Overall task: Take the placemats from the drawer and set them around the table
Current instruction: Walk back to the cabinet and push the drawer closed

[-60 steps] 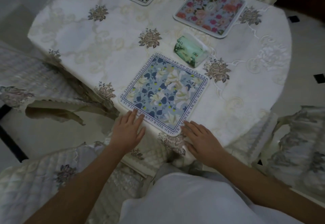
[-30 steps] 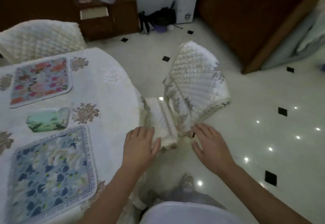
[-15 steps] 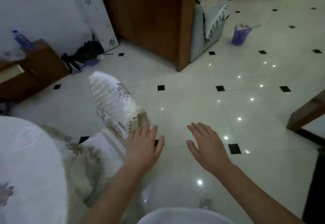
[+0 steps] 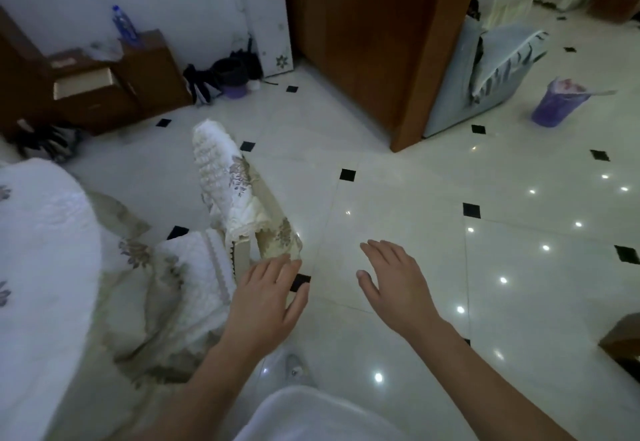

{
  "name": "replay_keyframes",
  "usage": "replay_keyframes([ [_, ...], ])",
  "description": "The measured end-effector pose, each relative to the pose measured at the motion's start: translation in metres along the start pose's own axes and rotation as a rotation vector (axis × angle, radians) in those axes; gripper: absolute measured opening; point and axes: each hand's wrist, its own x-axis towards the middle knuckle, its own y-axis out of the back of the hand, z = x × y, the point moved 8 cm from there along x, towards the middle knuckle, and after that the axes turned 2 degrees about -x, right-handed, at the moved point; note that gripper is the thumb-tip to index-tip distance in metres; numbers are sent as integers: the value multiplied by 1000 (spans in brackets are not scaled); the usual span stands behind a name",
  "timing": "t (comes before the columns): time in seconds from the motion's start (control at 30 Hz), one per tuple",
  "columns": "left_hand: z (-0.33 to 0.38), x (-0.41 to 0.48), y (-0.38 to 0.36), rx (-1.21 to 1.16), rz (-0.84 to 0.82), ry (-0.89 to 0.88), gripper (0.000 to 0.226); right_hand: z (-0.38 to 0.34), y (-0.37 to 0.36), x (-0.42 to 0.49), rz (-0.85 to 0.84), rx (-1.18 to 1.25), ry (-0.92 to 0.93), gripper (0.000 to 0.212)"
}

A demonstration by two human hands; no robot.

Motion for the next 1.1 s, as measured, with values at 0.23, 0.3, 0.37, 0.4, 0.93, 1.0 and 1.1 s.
replay_keyframes([
  [0.23, -29, 81, -23, -101, -20, 60, 55, 15, -15, 87, -39, 29, 1, 54],
  [0.3, -32, 116, -31, -114, -29, 48, 55, 32, -16, 105, -38, 24, -34, 56],
  [0.37, -32, 153, -36, -124, -47, 21, 54, 51, -13, 119, -27, 22, -87, 57],
  [0.4, -30, 173, -39, -114, -59, -2, 54, 60, -10, 126, -21, 23, -113, 57],
  [0.93, -38, 436, -67, -32, -60, -43, 51, 175, 6, 321, -44, 50, -183, 57],
  [1.0, -52, 460, -67, -23, -54, 12, 51, 179, 7, 368, -49, 61, -139, 56],
  [1.1, -77, 483, -62, -32, -27, 133, 52, 172, 6, 438, -84, 76, -45, 56],
])
